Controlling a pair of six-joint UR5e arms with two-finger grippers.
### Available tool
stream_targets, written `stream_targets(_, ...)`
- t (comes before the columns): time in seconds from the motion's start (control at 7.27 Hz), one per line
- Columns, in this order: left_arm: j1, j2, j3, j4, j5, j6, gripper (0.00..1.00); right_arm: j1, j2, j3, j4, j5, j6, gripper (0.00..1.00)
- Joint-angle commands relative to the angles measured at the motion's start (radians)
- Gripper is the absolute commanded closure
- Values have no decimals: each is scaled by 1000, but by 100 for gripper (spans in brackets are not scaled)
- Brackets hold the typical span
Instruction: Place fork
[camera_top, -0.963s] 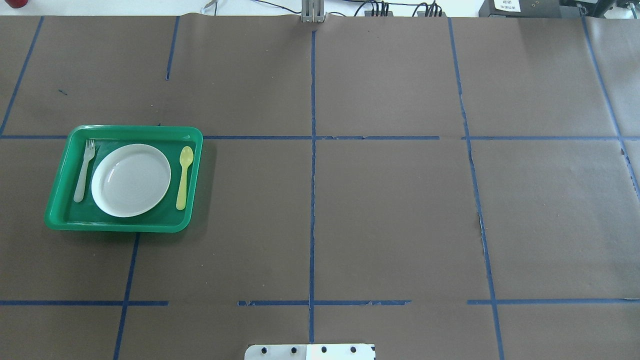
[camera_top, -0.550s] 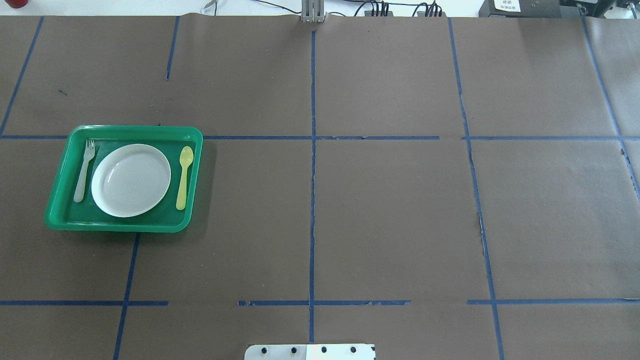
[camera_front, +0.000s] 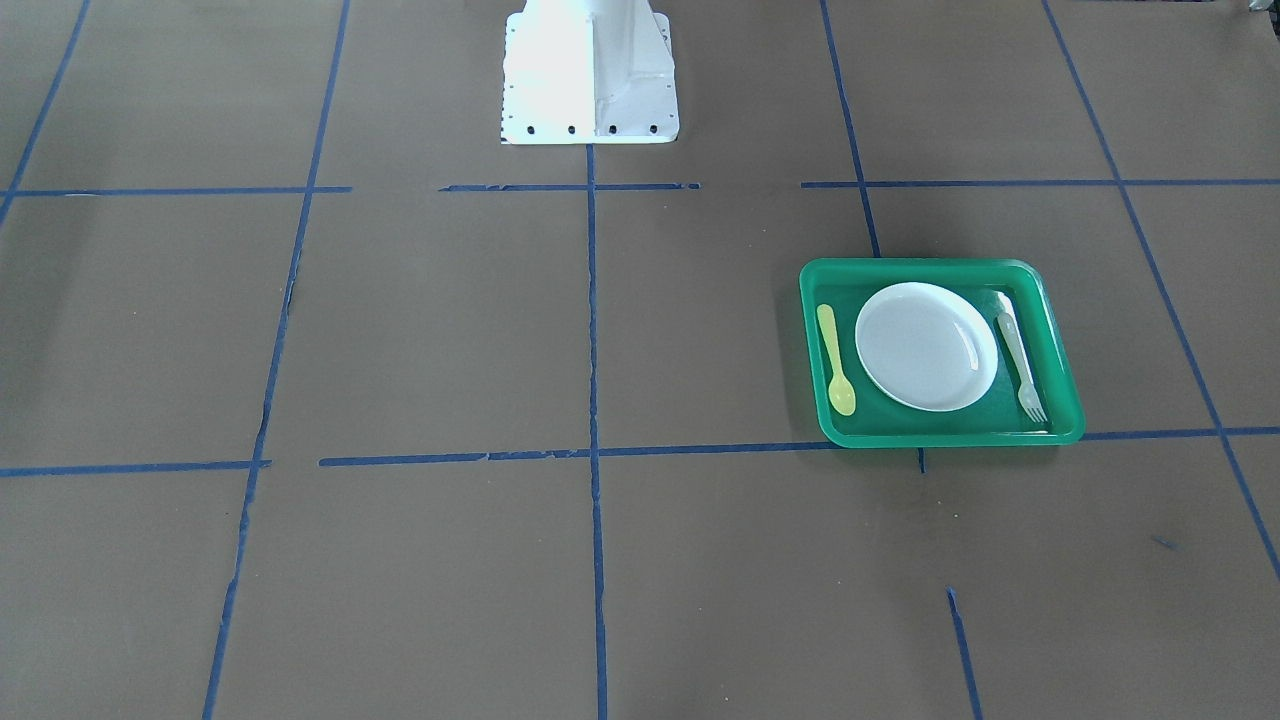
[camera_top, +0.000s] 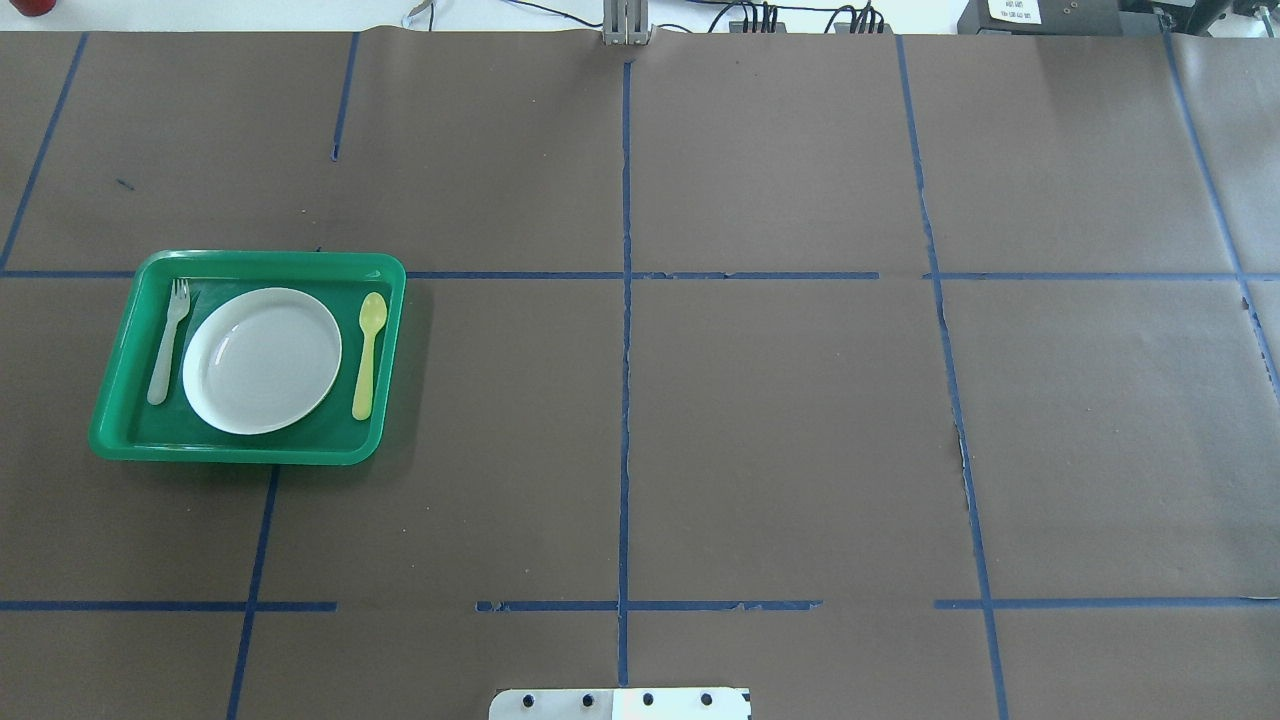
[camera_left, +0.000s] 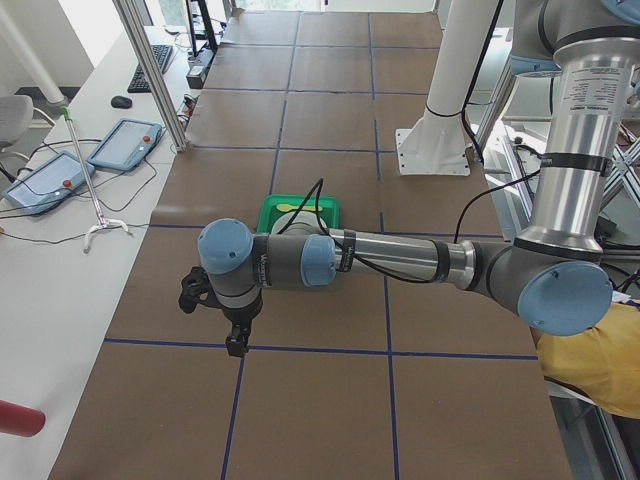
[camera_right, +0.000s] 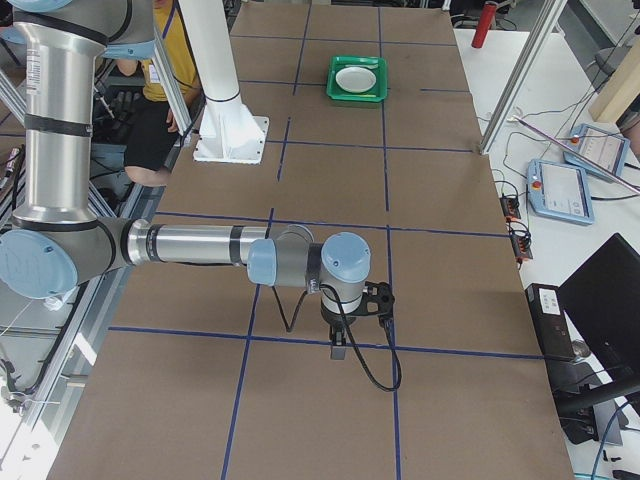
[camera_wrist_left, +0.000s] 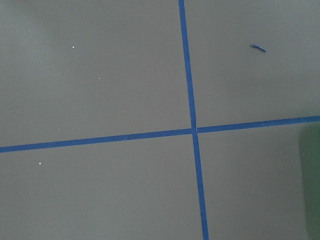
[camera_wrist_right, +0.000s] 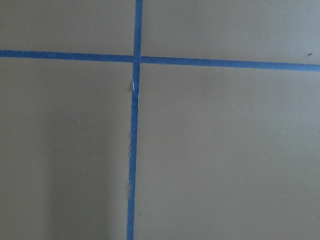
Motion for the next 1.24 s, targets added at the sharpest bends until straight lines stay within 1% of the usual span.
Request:
stream_targets(0.0,1,1,6,-5,2,3,0,0,0,0,0,0,-1,0)
stream_targets(0.83,4,1,6,-8,-2,2,0,0,0,0,0,0,1,0)
stream_targets(1.1,5,-7,-14,-5,-3,8,0,0,0,0,0,0,-1,0)
